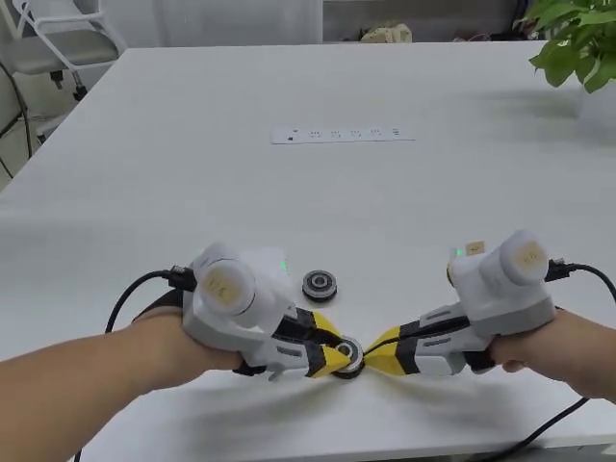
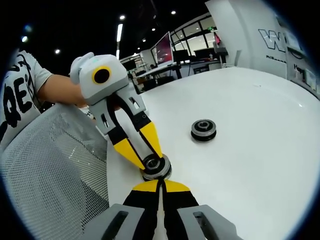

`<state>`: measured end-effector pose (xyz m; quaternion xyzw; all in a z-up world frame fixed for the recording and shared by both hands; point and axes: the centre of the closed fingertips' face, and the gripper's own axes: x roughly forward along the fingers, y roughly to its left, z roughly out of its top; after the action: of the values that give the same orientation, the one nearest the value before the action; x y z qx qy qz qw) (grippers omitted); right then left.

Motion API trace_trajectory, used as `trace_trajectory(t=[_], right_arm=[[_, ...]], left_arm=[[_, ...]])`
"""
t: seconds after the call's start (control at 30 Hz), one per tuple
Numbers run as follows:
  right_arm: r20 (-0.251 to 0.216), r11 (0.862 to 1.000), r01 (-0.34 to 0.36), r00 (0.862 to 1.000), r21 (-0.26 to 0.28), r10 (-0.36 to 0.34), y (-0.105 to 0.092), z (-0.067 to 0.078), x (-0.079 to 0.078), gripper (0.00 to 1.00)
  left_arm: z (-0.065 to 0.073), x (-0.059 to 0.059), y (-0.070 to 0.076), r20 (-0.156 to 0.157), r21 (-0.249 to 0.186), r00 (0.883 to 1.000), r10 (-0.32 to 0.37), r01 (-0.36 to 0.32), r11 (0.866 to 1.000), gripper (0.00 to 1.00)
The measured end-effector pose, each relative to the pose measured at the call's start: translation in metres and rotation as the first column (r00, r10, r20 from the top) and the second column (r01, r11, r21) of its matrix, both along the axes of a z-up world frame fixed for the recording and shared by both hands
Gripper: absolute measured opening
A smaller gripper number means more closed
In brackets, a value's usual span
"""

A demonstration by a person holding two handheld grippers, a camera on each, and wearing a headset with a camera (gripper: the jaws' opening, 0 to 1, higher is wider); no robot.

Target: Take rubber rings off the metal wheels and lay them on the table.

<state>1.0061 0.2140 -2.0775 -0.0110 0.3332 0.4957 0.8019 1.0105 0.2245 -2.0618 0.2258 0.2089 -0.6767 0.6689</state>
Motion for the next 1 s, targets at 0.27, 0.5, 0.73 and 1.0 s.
trace_trajectory(t=[0.27,0.5,0.73,1.0], right_arm=[[-0.026,1.000,0.024,0.999,0.017,-0.023,0.000,0.001,-0.001,0.00],[-0.072,0.997,0.066,0.995,0.051,-0.062,-0.001,0.001,-0.001,0.00],[-0.094,0.993,0.092,0.992,0.077,-0.084,-0.001,0.003,-0.002,0.00],[-0.105,0.984,0.128,0.988,0.124,-0.116,0.002,0.013,-0.001,0.00]], left_arm=[[0.000,0.000,0.000,0.000,0.004,1.000,0.002,-0.002,1.000,0.07],[0.000,-0.001,0.000,-0.001,0.008,1.000,0.008,-0.008,1.000,0.07],[-0.001,-0.002,0.000,-0.003,0.010,1.000,0.012,-0.012,1.000,0.07],[0.000,-0.001,-0.001,-0.001,0.014,1.000,0.014,-0.014,1.000,0.07]])
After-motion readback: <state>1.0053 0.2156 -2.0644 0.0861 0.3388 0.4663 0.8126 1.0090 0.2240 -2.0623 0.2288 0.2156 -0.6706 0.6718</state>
